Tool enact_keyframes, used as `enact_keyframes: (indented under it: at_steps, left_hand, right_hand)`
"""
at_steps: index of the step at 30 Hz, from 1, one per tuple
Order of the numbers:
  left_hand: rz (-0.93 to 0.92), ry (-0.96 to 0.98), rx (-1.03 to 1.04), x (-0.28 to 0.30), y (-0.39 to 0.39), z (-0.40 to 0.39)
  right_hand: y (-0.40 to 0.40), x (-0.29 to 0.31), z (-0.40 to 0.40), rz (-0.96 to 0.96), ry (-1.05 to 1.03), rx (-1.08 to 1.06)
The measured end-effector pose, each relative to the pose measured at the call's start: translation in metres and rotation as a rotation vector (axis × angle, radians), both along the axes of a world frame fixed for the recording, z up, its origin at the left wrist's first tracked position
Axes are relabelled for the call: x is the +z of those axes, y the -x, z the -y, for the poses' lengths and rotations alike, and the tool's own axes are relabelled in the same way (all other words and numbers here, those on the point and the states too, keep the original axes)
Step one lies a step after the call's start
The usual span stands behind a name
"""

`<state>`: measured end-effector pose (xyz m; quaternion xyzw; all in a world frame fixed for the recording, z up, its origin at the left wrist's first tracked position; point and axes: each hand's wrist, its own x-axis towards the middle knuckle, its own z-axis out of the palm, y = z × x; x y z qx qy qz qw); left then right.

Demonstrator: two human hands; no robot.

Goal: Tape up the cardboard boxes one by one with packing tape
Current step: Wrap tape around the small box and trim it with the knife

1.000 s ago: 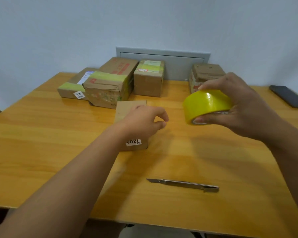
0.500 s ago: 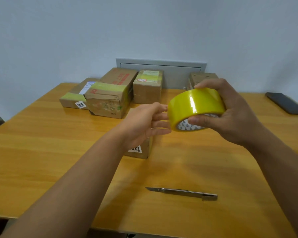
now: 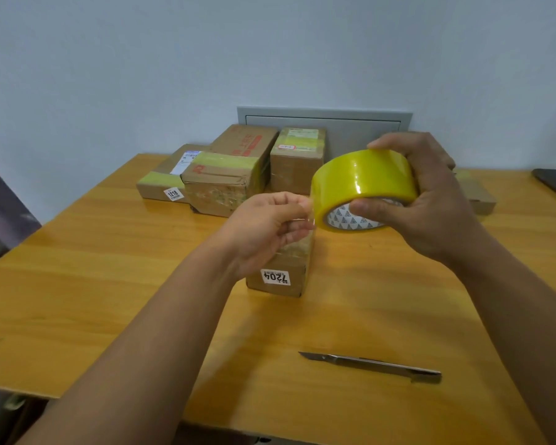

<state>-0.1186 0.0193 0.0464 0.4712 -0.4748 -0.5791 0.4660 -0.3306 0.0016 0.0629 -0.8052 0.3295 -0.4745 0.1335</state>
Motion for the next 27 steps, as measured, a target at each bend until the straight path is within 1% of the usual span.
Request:
enact_keyframes:
  at_steps: [2, 4, 5, 7, 9, 11, 17, 22, 27]
  left_hand:
    - [0.158, 0.056, 0.046, 0.002, -0.003, 0.0]
    - [0.34, 0.124, 0.163, 0.005, -0.013, 0.004]
    - [0.394, 0.16, 0.213, 0.008, -0.021, 0.006]
    - [0.457, 0.217, 0.22, 0.012, -0.032, 0.008]
    - [0.507, 0.213, 0.191, 0.012, -0.034, 0.008]
    - [0.485, 0.174, 0.204, 0.01, -0.032, 0.009]
    - [0.314, 0.103, 0.251, 0.007, -0.029, 0.012]
    - [0.31, 0.119, 0.248, 0.003, -0.033, 0.01]
    - [0.324, 0.095, 0.236, -0.003, -0.038, 0.002]
  right_hand:
    - [0.004, -0.001, 0.003, 0.015, -0.022, -0.016]
    - [0.013, 0.0, 0.006, -0.052, -0.042, -0.062]
    - [0.018, 0.001, 0.008, -0.125, -0.058, -0.091]
    - [0.025, 0.0, 0.01, -0.233, -0.136, -0.136]
    - [0.026, -0.003, 0.011, -0.245, -0.192, -0.141]
    - [0.023, -0.005, 0.011, -0.251, -0.189, -0.155]
    - [0.016, -0.007, 0.011, -0.302, -0.172, -0.217]
    - [0.011, -0.009, 0.007, -0.341, -0.15, -0.23]
    - [0.007, -0.012, 0.002, -0.369, -0.148, -0.217]
